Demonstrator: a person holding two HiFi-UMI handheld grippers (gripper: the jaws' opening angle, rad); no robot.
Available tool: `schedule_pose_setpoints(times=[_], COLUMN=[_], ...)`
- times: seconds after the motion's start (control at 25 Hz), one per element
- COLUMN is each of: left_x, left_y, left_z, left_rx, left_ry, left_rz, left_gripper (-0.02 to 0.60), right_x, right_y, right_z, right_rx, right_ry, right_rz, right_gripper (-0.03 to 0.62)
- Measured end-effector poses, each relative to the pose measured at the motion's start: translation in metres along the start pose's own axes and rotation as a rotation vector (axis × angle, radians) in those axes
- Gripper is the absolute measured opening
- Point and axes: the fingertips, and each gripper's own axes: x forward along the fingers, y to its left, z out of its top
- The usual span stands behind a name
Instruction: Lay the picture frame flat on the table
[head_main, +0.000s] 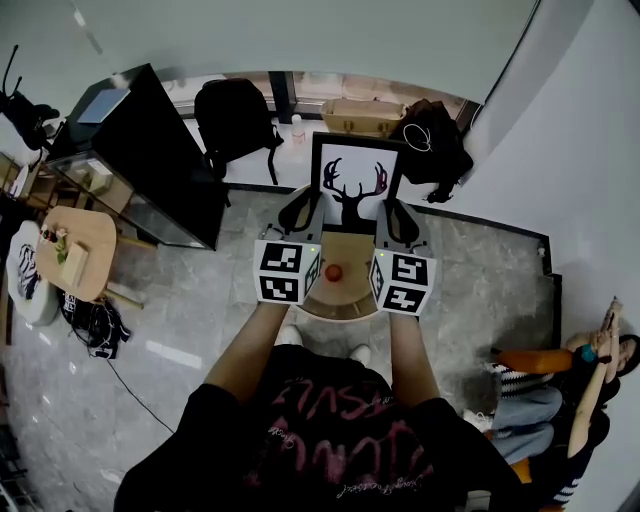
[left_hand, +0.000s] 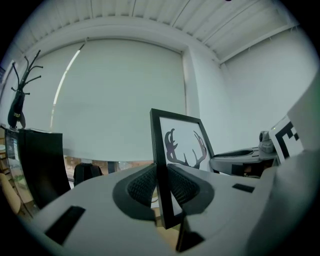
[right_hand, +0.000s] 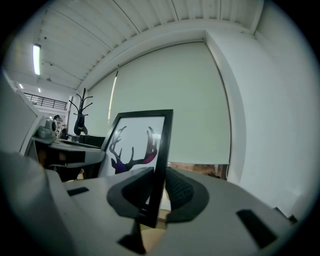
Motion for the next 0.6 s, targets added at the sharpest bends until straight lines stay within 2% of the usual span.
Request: schedule_pose_setpoints(times=[0.6], left_x=[0.004], left_y=[0.012], left_z=[-0.007], left_rx=[-0.013], left_ry=[0.01], left_rz=[-0.001], left_gripper=[0.072], right_x=[0.012], right_y=[0.008], right_z=[-0.006], right_rx=[0.004], right_ry=[0.028], right_rz=[0.007], right_gripper=[0.081])
